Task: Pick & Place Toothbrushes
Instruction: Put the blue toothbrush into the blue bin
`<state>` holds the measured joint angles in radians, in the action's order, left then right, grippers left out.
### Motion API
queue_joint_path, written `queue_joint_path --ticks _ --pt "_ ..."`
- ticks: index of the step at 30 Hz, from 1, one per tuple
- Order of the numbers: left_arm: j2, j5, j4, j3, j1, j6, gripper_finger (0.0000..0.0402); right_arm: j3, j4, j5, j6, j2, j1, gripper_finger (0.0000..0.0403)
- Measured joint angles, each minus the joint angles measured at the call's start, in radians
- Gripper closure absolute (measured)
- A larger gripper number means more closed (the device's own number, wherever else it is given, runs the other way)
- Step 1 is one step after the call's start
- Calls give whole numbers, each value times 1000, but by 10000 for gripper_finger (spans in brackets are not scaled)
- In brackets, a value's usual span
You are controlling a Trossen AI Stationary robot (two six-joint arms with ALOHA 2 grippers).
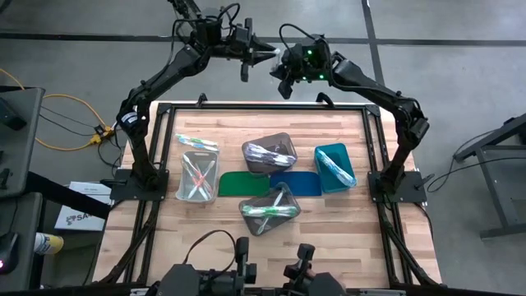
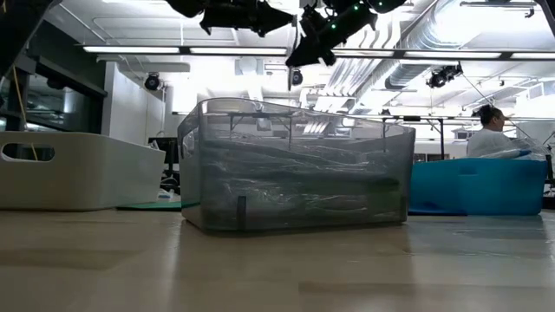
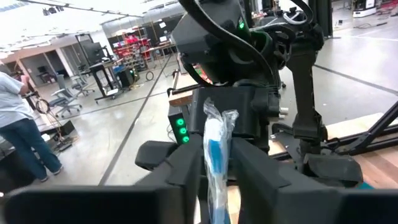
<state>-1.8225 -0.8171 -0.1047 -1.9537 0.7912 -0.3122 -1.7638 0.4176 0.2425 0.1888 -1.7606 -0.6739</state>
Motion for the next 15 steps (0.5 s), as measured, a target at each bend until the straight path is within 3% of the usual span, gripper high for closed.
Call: queue_joint_path --ticks 8,15 --pt "0 16 0 0 0 2 195 0 64 -37 -7 46 -2 367" --pt "0 19 0 0 1 -23 169 0 324 -70 -100 116 -15 367"
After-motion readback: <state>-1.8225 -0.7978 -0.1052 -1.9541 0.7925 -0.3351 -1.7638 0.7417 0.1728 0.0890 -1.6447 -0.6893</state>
